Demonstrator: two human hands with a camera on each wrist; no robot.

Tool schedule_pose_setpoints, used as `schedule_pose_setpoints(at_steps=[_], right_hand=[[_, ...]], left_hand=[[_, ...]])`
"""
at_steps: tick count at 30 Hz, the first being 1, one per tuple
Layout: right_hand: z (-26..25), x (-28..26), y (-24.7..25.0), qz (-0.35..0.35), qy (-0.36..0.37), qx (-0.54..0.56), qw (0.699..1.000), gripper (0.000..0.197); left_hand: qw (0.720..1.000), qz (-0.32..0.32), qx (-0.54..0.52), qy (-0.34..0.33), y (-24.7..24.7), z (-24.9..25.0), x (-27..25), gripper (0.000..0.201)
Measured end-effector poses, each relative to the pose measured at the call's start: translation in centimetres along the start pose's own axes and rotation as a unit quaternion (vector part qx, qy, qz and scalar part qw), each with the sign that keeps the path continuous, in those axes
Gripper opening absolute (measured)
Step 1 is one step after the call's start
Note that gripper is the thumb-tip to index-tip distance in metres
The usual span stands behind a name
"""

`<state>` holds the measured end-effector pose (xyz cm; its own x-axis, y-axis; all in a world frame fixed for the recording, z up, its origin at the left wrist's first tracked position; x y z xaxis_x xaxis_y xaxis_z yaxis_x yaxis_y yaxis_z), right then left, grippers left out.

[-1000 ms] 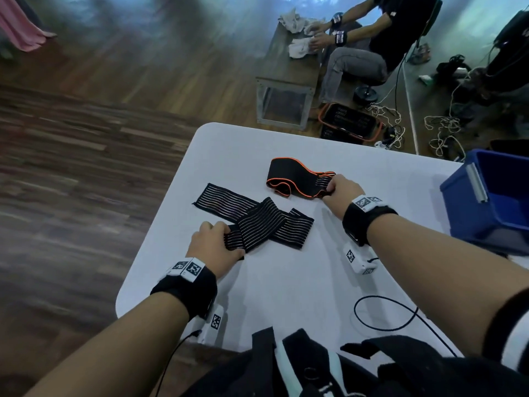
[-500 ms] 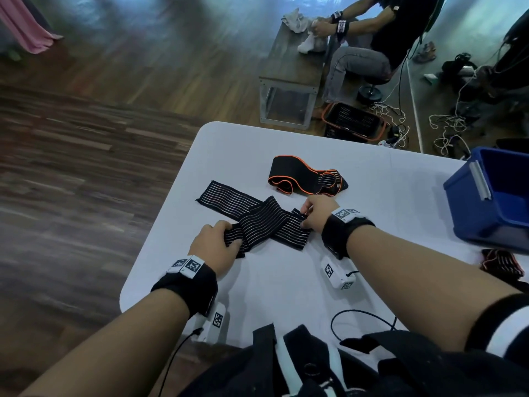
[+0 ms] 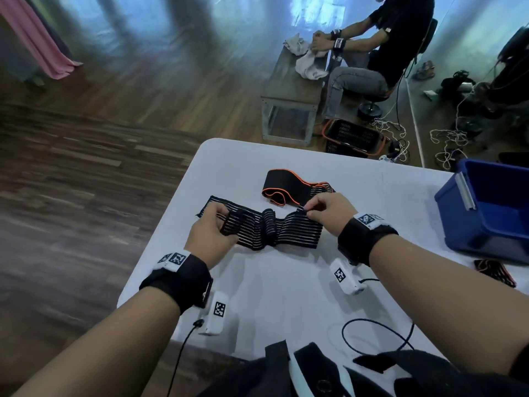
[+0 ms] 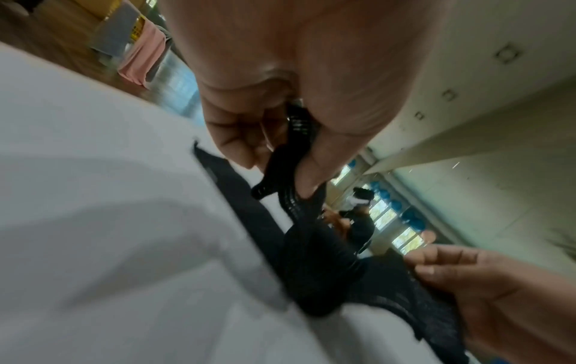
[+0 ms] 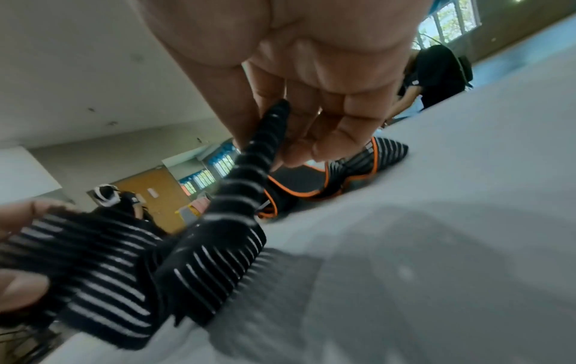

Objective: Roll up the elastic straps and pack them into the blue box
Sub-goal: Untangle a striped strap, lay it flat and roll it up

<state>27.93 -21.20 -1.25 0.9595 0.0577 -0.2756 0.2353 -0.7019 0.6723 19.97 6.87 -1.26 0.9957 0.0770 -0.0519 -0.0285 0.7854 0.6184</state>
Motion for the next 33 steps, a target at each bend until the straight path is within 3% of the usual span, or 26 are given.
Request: schedule_pose_setpoints(at_steps=[2,5,11,14,18,24,28,33], right_hand=[[-1.4,-0.4,2.1,0.011,0.025,0.022,0.999,0.020],[-4.2,-1.4,5.8,0.034,0.068,0.058,0.995,0.026],[-10.7,-4.8,13.5,0.096,0.155,0.074,0.980,0.021],[-12.7,-6.6,16.8,0.107,0.177,0.086,0.975,0.015],[-14.3,-9.1,21.4,0.138,0.196,0.139,0.961,0.013],[-15.4,-11.9,27.0,0.198,0.241,0.147,0.938,0.016],[-15.2,-13.6,29.2,0.253,0.258,0.107,0.926,0.015],[-12.9,-13.9,29.7,0.275,0.234,0.150,0.920,0.013]], left_hand=[[0.998,0.023,-0.058,-0.029,1.8,3.2,1.0,0.043],[0.992,0.054,-0.062,-0.093,4.8,8.9,2.5,0.024],[0.971,0.074,-0.041,-0.223,9.1,20.8,3.9,0.012],[0.966,0.055,-0.054,-0.246,9.4,24.8,4.4,0.007],[0.962,0.071,-0.094,-0.247,9.6,28.6,4.2,0.013],[0.954,0.088,-0.042,-0.285,8.3,32.7,3.5,0.016],[0.945,0.098,0.004,-0.313,7.0,35.0,2.9,0.015],[0.945,0.105,-0.033,-0.307,5.5,35.9,3.2,0.012]])
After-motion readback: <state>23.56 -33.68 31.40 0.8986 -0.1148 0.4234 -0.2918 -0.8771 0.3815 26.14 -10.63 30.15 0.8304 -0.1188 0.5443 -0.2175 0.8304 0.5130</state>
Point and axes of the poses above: each hand's wrist, its own x-axis towards the middle knuckle, its own y-axis out of the back of the hand, z = x × y, the point moved 9 cm from there along x, towards the middle knuckle, and after that the axes turned 7 degrees about -y, right-handed, at the moved point
